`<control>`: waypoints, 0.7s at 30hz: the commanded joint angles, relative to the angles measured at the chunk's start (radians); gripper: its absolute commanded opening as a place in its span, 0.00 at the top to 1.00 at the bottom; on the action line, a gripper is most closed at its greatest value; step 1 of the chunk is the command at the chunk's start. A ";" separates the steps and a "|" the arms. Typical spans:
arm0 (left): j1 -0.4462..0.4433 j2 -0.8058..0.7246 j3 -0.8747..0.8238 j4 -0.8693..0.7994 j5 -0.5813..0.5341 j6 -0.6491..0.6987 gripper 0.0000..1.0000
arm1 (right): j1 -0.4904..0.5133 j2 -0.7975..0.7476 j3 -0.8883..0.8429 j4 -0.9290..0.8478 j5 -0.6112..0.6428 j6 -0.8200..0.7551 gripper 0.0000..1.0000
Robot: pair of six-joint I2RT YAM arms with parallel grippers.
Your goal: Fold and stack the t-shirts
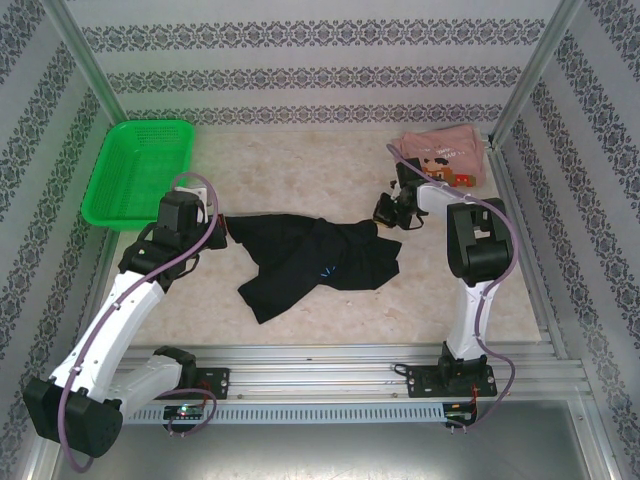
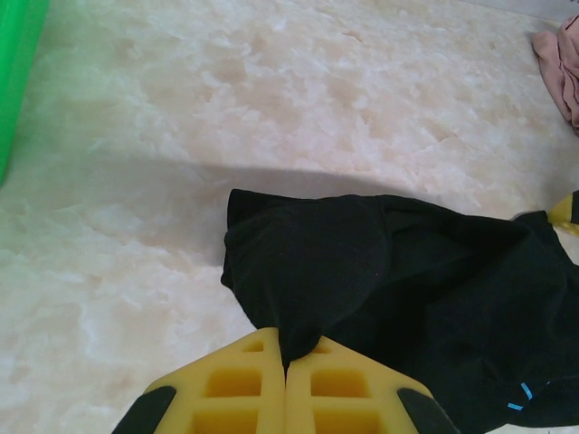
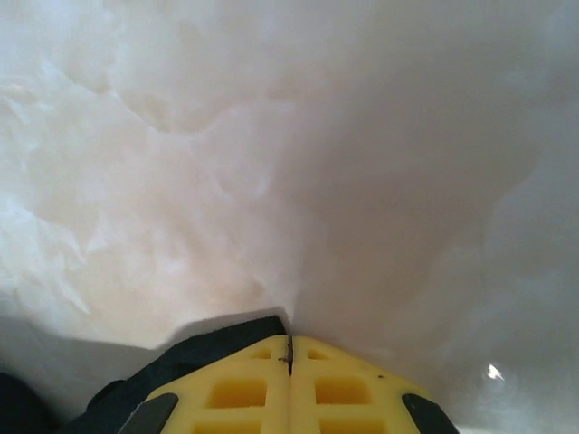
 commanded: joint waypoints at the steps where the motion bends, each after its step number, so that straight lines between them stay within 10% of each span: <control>1: 0.000 -0.016 0.050 -0.020 -0.024 0.033 1.00 | -0.025 -0.122 0.014 0.072 0.000 -0.012 1.00; 19: 0.033 -0.023 0.195 -0.034 -0.044 0.076 1.00 | -0.151 -0.388 0.085 -0.083 -0.071 -0.113 1.00; 21: 0.034 -0.020 0.171 -0.019 -0.008 0.063 1.00 | -0.148 -0.330 0.115 -0.144 -0.118 -0.134 0.88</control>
